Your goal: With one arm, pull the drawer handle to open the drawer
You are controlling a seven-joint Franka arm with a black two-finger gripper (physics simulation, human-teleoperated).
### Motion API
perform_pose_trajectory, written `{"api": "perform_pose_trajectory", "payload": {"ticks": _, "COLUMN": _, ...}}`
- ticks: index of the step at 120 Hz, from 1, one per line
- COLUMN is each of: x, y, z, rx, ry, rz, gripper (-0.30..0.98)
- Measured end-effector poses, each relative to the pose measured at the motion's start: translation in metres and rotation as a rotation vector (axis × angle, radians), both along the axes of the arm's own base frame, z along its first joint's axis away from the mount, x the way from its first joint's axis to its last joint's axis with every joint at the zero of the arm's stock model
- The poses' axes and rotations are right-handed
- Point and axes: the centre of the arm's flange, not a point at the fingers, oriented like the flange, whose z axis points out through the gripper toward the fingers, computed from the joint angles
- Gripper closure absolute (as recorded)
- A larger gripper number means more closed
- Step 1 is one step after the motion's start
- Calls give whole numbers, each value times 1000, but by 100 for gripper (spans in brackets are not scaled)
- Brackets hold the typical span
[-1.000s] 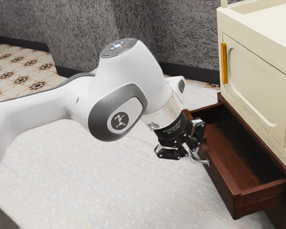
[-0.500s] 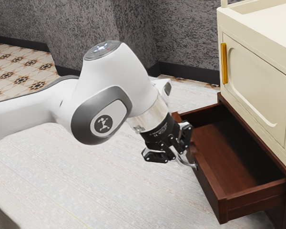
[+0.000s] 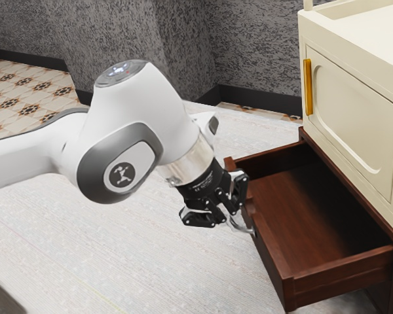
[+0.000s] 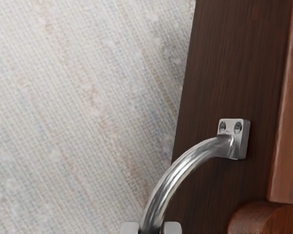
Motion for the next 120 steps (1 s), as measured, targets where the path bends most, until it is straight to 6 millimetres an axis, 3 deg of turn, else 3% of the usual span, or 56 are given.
{"api": "perform_pose_trajectory", "payload": {"ticks": 93, "x": -22, "y": 20, "z": 0, "rx": -9, "ry": 2, "rz": 23, "gripper": 79}}
{"api": "perform_pose_trajectory", "payload": {"ticks": 120, "x": -24, "y": 28, "z": 7, "rx": -14, "ry": -15, "rz": 35, "gripper": 59}}
